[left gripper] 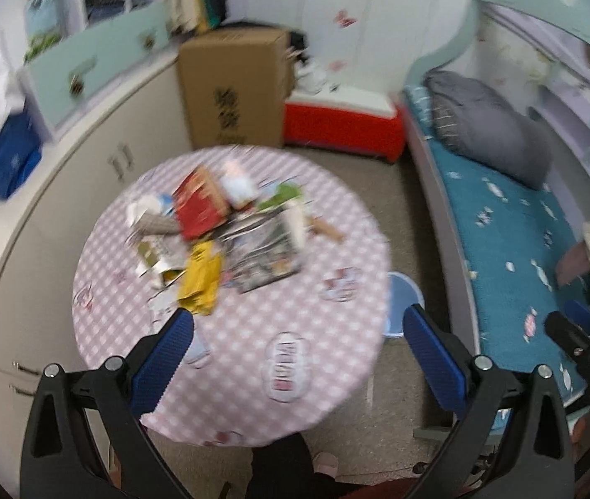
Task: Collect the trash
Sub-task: 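Reach both tools to the table, grasp yellow bag with left, white paper with right, then carry yellow bag with left tool while right tool drops white paper into bucket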
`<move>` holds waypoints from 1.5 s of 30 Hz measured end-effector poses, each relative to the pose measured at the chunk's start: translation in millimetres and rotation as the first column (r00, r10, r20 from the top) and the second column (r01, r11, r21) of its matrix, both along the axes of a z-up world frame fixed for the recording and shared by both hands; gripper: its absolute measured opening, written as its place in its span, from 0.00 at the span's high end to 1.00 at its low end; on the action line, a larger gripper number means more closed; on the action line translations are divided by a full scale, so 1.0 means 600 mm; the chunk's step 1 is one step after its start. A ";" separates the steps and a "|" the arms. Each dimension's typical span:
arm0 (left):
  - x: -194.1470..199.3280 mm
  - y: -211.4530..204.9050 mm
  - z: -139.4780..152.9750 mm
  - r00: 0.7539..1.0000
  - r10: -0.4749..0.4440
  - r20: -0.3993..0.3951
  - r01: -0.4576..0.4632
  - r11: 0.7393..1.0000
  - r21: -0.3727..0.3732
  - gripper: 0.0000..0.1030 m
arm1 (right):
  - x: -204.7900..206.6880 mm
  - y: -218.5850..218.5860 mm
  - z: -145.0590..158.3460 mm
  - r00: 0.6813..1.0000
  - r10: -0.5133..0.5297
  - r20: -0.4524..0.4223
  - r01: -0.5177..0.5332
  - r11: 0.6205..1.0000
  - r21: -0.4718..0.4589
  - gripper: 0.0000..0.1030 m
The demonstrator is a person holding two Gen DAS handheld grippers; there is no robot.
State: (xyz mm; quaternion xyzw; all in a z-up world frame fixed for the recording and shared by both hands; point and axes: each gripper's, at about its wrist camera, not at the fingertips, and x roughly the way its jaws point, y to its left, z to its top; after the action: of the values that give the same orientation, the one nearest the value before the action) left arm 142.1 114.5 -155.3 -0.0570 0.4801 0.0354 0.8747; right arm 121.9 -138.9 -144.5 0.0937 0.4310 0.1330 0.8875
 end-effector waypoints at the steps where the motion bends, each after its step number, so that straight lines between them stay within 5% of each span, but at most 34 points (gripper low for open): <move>1: 0.012 0.028 -0.019 1.000 0.020 -0.022 -0.020 1.000 -0.017 0.04 | 0.020 0.019 -0.014 0.999 0.014 -0.030 -0.014 1.000 0.000 0.06; 6: 0.071 0.143 -0.111 0.988 0.078 -0.134 -0.092 0.991 -0.101 0.05 | 0.100 0.101 -0.075 0.989 0.062 -0.137 -0.062 0.998 0.003 0.06; 13: 0.150 0.205 -0.220 0.964 0.056 -0.259 -0.078 0.994 -0.074 0.06 | 0.198 0.216 -0.168 0.959 0.084 -0.272 -0.088 0.996 -0.003 0.07; 16: 0.175 0.215 -0.257 0.952 0.029 -0.306 -0.047 0.998 -0.052 0.25 | 0.231 0.253 -0.198 0.948 0.086 -0.307 -0.096 0.995 -0.015 0.16; 23: 0.210 0.239 -0.318 0.921 -0.069 -0.384 0.027 0.993 -0.115 0.40 | 0.314 0.321 -0.270 0.928 0.094 -0.361 -0.096 0.995 0.012 0.31; 25: 0.212 0.237 -0.320 0.919 -0.108 -0.378 0.056 0.988 -0.147 0.50 | 0.331 0.334 -0.288 0.922 0.090 -0.377 -0.091 0.996 0.014 0.37; 28: 0.211 0.234 -0.313 0.929 -0.128 -0.346 0.089 0.988 -0.125 0.65 | 0.343 0.349 -0.310 0.904 0.101 -0.415 -0.096 0.995 0.033 0.63; 30: 0.209 0.239 -0.306 0.930 -0.130 -0.344 0.088 0.987 -0.135 0.73 | 0.341 0.355 -0.310 0.904 0.111 -0.413 -0.112 0.993 0.021 0.65; 32: 0.207 0.249 -0.301 0.931 -0.114 -0.346 0.068 0.987 -0.143 0.91 | 0.336 0.354 -0.302 0.906 0.128 -0.405 -0.128 0.991 0.027 0.71; 45: 0.177 0.208 -0.139 0.981 -0.091 -0.170 0.063 0.985 -0.160 0.96 | 0.280 0.282 -0.177 0.931 0.211 -0.298 -0.176 0.974 0.140 0.78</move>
State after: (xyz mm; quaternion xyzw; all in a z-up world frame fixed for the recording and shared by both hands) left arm 248.4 239.3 -238.6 -0.1022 0.5587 -0.0307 0.8225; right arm 289.8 30.1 -251.0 0.1196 0.5643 0.2271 0.7846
